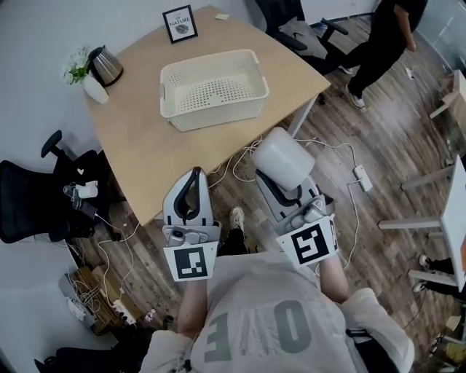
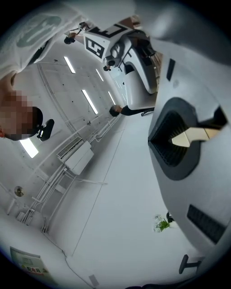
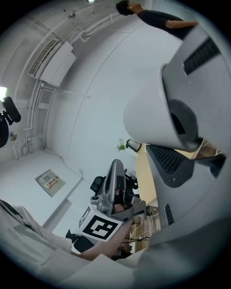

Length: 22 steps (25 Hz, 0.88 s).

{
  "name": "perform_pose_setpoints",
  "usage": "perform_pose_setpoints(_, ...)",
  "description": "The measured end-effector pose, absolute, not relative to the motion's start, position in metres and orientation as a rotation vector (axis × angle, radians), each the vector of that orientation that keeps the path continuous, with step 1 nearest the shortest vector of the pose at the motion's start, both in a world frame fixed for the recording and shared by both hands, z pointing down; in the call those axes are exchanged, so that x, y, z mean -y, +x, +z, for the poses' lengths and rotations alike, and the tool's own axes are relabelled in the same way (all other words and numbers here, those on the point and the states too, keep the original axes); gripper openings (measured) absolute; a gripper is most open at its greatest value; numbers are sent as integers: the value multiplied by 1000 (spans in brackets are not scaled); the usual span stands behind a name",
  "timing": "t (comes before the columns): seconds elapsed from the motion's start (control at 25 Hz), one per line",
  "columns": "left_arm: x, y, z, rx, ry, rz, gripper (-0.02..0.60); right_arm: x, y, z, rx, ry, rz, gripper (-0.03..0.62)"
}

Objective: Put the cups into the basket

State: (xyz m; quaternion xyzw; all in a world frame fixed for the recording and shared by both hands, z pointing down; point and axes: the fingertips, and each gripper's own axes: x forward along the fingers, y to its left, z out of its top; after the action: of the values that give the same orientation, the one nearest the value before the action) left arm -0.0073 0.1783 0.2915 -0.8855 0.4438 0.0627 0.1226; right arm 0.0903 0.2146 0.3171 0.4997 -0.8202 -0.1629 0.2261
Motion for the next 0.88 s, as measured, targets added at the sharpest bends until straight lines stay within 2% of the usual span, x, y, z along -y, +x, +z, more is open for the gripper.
perform_pose_setpoints(0.64, -13, -8, 288, -1275, -2642, 211, 8, -54, 80, 319, 2214, 1336, -430, 34)
perform_pose_setpoints(0.88, 29, 9, 294, -1321, -2645, 186, 8, -11, 98, 316, 2235, 1298, -436, 32)
